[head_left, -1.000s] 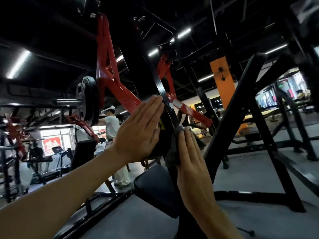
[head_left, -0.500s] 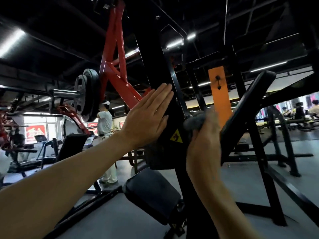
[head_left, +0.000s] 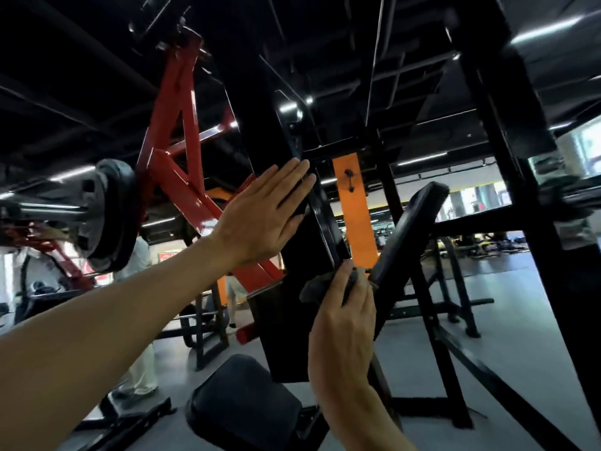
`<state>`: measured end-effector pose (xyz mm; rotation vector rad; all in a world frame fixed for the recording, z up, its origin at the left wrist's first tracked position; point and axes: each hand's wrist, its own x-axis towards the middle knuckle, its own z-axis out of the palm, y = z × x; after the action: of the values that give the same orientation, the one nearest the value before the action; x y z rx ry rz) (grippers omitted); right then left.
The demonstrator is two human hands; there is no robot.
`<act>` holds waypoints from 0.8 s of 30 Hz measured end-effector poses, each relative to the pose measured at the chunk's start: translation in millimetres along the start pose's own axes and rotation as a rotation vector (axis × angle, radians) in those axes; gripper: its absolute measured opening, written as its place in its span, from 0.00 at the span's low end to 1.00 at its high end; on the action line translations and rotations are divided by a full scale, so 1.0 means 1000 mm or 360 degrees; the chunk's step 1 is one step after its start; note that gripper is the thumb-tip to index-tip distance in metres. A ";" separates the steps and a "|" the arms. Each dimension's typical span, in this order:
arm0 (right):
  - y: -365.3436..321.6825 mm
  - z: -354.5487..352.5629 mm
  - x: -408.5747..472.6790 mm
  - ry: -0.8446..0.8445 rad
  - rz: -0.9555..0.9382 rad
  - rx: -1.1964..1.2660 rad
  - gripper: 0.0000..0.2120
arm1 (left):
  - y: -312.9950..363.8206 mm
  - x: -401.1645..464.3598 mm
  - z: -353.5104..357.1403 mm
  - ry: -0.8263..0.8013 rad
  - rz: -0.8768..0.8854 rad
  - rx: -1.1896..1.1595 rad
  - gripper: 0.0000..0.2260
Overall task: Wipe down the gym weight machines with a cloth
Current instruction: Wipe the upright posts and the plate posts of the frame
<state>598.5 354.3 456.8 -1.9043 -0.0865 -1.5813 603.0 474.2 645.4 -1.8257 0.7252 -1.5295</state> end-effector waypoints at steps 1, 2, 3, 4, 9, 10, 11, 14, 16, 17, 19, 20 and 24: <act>0.000 -0.001 0.001 -0.0007 0.0005 0.0029 0.34 | -0.003 0.000 0.001 -0.0001 0.0039 0.0001 0.28; 0.001 -0.004 0.001 -0.0004 0.0014 0.0102 0.36 | -0.005 -0.001 0.002 -0.0003 0.0058 0.0004 0.28; -0.001 -0.010 0.005 0.0055 0.0046 0.0202 0.36 | -0.009 -0.002 0.005 0.0030 0.0087 -0.0004 0.27; -0.001 -0.017 0.014 0.0127 0.0101 0.0333 0.34 | -0.011 0.000 0.006 0.0063 0.0115 -0.0006 0.27; -0.027 -0.019 0.078 0.0424 0.0102 0.0470 0.28 | -0.019 0.004 0.014 0.0166 0.0144 -0.0062 0.25; -0.035 -0.012 0.083 0.0258 0.0037 0.0405 0.29 | -0.020 0.004 0.016 0.0174 0.0150 -0.0087 0.25; -0.040 -0.006 0.084 0.0119 -0.0012 0.0299 0.31 | -0.021 0.003 0.019 0.0194 0.0157 -0.0117 0.26; -0.033 -0.003 0.073 -0.0068 -0.0059 0.0113 0.31 | -0.018 0.003 0.025 0.0243 0.0142 -0.0174 0.27; -0.024 -0.009 0.058 -0.0088 -0.0115 0.0058 0.33 | -0.014 0.002 0.027 0.0247 0.0123 -0.0176 0.28; -0.023 -0.013 0.049 -0.0109 -0.0125 0.0053 0.34 | -0.012 0.001 0.029 0.0259 0.0093 -0.0187 0.28; -0.022 -0.019 0.041 -0.0181 -0.0131 0.0072 0.36 | -0.008 -0.001 0.033 0.0297 -0.0049 -0.0203 0.30; -0.022 -0.021 0.042 -0.0206 -0.0127 0.0101 0.36 | -0.005 -0.001 0.034 0.0300 -0.0157 -0.0223 0.32; -0.032 -0.024 0.077 -0.0208 -0.0221 0.0221 0.32 | 0.000 -0.006 0.037 0.0247 -0.0371 -0.0303 0.36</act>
<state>584.6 341.1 541.3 -1.9248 -0.3826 -1.4965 638.5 483.0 637.2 -2.0045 0.7748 -1.8228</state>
